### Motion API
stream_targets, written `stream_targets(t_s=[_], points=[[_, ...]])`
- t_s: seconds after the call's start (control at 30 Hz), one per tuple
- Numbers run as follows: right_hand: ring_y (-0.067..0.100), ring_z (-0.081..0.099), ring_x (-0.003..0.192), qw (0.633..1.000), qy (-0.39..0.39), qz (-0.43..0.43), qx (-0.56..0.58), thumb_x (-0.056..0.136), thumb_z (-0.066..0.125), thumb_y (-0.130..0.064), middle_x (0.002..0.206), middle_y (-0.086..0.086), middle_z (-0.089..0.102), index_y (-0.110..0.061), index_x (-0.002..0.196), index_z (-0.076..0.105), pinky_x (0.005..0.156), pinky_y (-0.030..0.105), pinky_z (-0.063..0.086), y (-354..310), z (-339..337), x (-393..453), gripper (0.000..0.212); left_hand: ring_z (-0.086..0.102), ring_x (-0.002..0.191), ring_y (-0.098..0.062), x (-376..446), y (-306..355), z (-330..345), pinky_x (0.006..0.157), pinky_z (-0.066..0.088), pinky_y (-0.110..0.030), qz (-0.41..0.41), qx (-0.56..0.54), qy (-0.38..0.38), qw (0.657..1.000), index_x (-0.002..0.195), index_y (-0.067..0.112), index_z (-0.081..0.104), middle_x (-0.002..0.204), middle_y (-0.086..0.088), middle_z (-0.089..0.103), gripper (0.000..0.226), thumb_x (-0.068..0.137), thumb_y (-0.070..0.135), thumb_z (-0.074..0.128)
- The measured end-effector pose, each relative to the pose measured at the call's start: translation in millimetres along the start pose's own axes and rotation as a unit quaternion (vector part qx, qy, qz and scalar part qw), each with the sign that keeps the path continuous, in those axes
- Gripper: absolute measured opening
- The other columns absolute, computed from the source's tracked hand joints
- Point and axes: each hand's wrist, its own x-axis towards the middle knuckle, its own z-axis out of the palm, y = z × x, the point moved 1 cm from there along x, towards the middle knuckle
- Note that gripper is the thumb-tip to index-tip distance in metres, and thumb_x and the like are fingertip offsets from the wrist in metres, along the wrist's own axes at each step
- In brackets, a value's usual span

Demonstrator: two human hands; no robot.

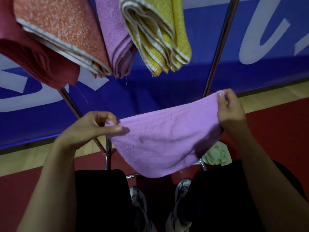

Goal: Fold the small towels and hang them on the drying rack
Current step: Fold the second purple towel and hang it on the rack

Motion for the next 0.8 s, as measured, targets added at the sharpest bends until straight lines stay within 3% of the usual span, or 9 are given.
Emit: stream_targets(t_s=[0.13, 0.2, 0.27, 0.4, 0.5, 0.57, 0.67, 0.8], points=[[-0.001, 0.047, 0.066, 1.0, 0.015, 0.005, -0.002, 0.109, 0.043, -0.036, 0.073, -0.011, 0.052, -0.027, 0.096, 0.051, 0.071, 0.034, 0.04, 4.8, 0.0, 2.2, 0.019, 0.075, 0.096, -0.027, 3.7, -6.6, 2.5, 0.094, 0.057, -0.042, -0.01, 0.052, -0.01, 0.999, 0.085, 0.012, 0.08, 0.094, -0.008, 0.079, 0.013, 0.077, 0.021, 0.085], [-0.006, 0.049, 0.067, 1.0, 0.021, 0.006, -0.005, 0.109, 0.042, -0.036, 0.073, -0.011, 0.052, -0.027, 0.095, 0.051, 0.07, 0.032, 0.038, 5.7, -1.9, 3.2, 0.019, 0.077, 0.096, -0.022, 5.3, -8.1, 2.9, 0.095, 0.058, -0.039, -0.029, 0.067, -0.02, 0.997, 0.082, 0.019, 0.083, 0.094, -0.004, 0.081, 0.007, 0.076, 0.022, 0.083], [0.002, 0.047, 0.065, 1.0, 0.025, 0.006, -0.005, 0.109, 0.041, -0.037, 0.072, -0.008, 0.051, -0.024, 0.093, 0.05, 0.068, 0.035, 0.039, 6.6, -3.1, 4.1, 0.023, 0.077, 0.095, -0.014, 7.4, -9.5, 3.9, 0.093, 0.057, -0.033, -0.054, 0.076, -0.02, 0.995, 0.082, 0.022, 0.085, 0.094, 0.001, 0.082, 0.008, 0.076, 0.025, 0.082], [0.014, 0.047, 0.07, 1.0, 0.028, 0.008, -0.005, 0.109, 0.04, -0.039, 0.072, -0.006, 0.049, -0.02, 0.091, 0.049, 0.07, 0.042, 0.042, 11.0, -4.9, 4.7, 0.028, 0.074, 0.084, -0.008, 12.2, -9.5, 12.5, 0.086, 0.058, -0.034, -0.084, 0.145, -0.038, 0.985, 0.087, 0.022, 0.084, 0.088, 0.007, 0.08, 0.028, 0.064, 0.039, 0.088], [0.019, 0.05, 0.074, 0.999, 0.036, 0.013, -0.007, 0.109, 0.04, -0.04, 0.077, 0.002, 0.052, -0.015, 0.093, 0.05, 0.073, 0.047, 0.044, 12.8, -8.4, 5.5, 0.031, 0.068, 0.072, -0.021, 12.5, -13.4, 16.8, 0.079, 0.056, -0.042, -0.088, 0.189, -0.08, 0.975, 0.077, 0.025, 0.081, 0.077, -0.001, 0.076, 0.033, 0.062, 0.051, 0.091], [0.019, 0.051, 0.075, 0.999, 0.035, 0.014, -0.015, 0.109, 0.041, -0.036, 0.079, 0.009, 0.055, -0.012, 0.095, 0.052, 0.074, 0.045, 0.043, 12.3, -10.5, 5.1, 0.03, 0.07, 0.08, -0.033, 10.5, -17.6, 13.8, 0.082, 0.056, -0.049, -0.082, 0.201, -0.078, 0.973, 0.077, 0.022, 0.078, 0.078, -0.006, 0.075, 0.044, 0.065, 0.062, 0.089], [0.015, 0.048, 0.072, 0.999, 0.027, 0.012, -0.027, 0.11, 0.043, -0.032, 0.08, 0.014, 0.055, -0.009, 0.095, 0.052, 0.072, 0.043, 0.039, 10.5, -12.5, 3.8, 0.028, 0.069, 0.087, -0.039, 2.5, -17.1, 4.0, 0.08, 0.055, -0.05, -0.056, 0.152, -0.033, 0.986, 0.08, 0.016, 0.071, 0.084, -0.011, 0.074, 0.053, 0.071, 0.067, 0.081], [0.01, 0.046, 0.072, 0.999, 0.024, 0.026, -0.024, 0.109, 0.043, -0.034, 0.076, 0.003, 0.053, -0.012, 0.097, 0.053, 0.07, 0.04, 0.039, 12.6, -13.2, 5.2, 0.028, 0.073, 0.094, -0.026, -2.7, -3.4, 1.8, 0.082, 0.059, -0.027, -0.006, 0.004, 0.067, 0.998, 0.095, 0.002, 0.061, 0.094, -0.015, 0.072, 0.039, 0.098, 0.04, 0.067]])
